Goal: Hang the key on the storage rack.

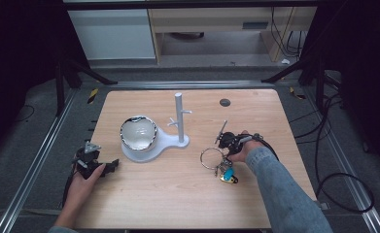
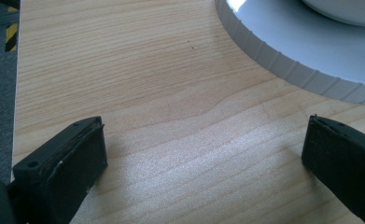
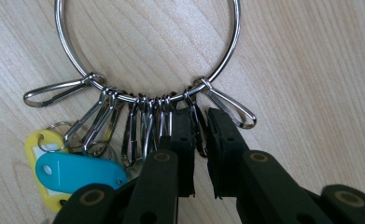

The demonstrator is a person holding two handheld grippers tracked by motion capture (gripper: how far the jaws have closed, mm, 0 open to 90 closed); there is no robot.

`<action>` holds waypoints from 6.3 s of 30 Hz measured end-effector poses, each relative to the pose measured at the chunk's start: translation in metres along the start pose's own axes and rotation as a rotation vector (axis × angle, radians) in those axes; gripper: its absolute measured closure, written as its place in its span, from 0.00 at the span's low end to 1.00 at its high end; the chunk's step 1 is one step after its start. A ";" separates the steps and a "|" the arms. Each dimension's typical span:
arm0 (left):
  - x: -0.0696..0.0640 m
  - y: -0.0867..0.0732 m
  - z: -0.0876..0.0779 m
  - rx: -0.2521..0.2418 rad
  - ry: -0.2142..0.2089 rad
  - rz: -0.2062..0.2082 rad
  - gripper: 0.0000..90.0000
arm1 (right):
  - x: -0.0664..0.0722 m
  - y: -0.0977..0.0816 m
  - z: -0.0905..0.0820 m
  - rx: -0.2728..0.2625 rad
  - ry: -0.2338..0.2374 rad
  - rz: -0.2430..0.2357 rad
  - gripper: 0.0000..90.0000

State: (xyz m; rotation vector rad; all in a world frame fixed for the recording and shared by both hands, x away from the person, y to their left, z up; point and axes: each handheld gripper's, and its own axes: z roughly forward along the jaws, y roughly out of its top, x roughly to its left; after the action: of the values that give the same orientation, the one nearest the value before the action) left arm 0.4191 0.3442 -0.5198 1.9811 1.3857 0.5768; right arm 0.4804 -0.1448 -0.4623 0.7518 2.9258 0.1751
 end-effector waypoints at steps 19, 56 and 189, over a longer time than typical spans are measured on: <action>0.000 0.000 0.000 0.000 0.000 0.000 0.00 | -0.005 0.003 -0.005 0.007 0.038 0.051 0.98; 0.000 0.000 0.000 -0.001 0.001 -0.001 0.00 | -0.010 0.000 -0.073 -0.209 0.087 0.075 0.99; 0.000 0.001 0.000 0.001 0.002 0.001 0.00 | 0.001 0.120 -0.195 -0.296 -0.019 -0.038 0.99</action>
State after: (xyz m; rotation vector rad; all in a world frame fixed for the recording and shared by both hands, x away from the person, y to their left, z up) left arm 0.4199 0.3442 -0.5197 1.9827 1.3871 0.5791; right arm 0.5089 -0.0566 -0.2531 0.6464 2.8018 0.5780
